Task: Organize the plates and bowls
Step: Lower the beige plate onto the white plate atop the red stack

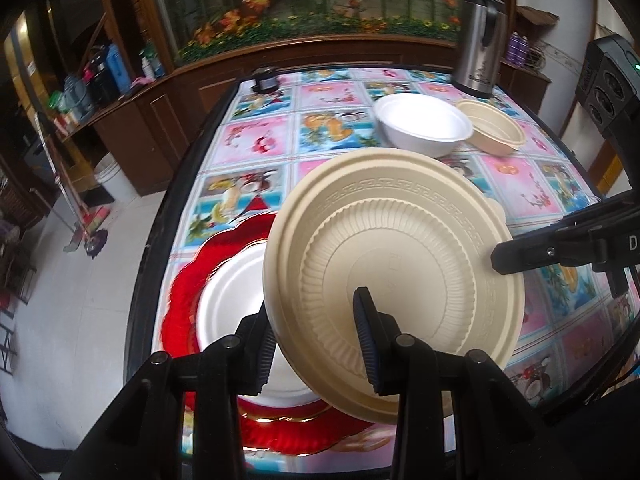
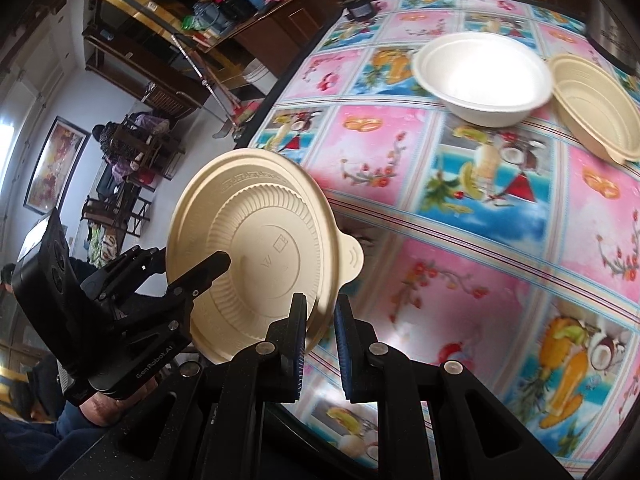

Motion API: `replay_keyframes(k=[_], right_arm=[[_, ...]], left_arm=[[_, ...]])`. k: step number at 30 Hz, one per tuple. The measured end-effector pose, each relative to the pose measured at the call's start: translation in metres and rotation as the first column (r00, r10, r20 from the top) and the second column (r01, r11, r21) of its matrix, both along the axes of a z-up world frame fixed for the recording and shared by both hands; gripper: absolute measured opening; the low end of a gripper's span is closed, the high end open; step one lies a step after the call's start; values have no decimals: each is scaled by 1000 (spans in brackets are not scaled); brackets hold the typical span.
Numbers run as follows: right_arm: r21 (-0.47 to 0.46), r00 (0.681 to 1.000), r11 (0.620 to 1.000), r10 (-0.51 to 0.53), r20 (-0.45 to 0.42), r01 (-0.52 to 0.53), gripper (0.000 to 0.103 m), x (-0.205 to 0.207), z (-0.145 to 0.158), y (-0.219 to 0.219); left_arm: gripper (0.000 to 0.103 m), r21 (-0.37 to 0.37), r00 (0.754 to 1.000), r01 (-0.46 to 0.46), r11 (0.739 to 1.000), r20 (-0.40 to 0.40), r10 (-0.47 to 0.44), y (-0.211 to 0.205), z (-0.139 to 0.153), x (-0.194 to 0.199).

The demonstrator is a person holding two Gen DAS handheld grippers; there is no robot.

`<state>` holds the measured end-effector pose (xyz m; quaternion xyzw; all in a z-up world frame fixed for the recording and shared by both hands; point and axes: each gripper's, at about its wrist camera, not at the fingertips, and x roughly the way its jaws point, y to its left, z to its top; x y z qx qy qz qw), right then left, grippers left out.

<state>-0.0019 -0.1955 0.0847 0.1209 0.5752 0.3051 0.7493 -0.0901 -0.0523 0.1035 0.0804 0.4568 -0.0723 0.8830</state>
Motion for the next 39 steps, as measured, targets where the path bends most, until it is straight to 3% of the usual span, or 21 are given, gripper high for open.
replay_keyframes(k=[12,28,30,32,35,39], right_arm=[[4,995,996,84,-55,-84,17,23,-16,69],[-8,992,996,91,-83,-92,18,35,-34,95],[-7,992,996,89,-90,-90,19,36,-35,95],[1,991,996,93,-94,-93,25,34,-34,93],[9,991,996,94,-92,-94,31,33,-32,92],[20,992,995,96,-87,-94,31,32,-28,88]], left_arm=[[36,-5,992,-109,994,-59,108,56,-19,8],[37,2,986,-130,991,-109,130,72,-39,18],[41,4,985,-134,991,-108,134,72,-39,18],[51,2,985,-139,990,-106,138,72,-39,18],[54,1,984,-147,989,-105,147,74,-38,18],[59,3,982,-158,987,-106,157,75,-37,17]])
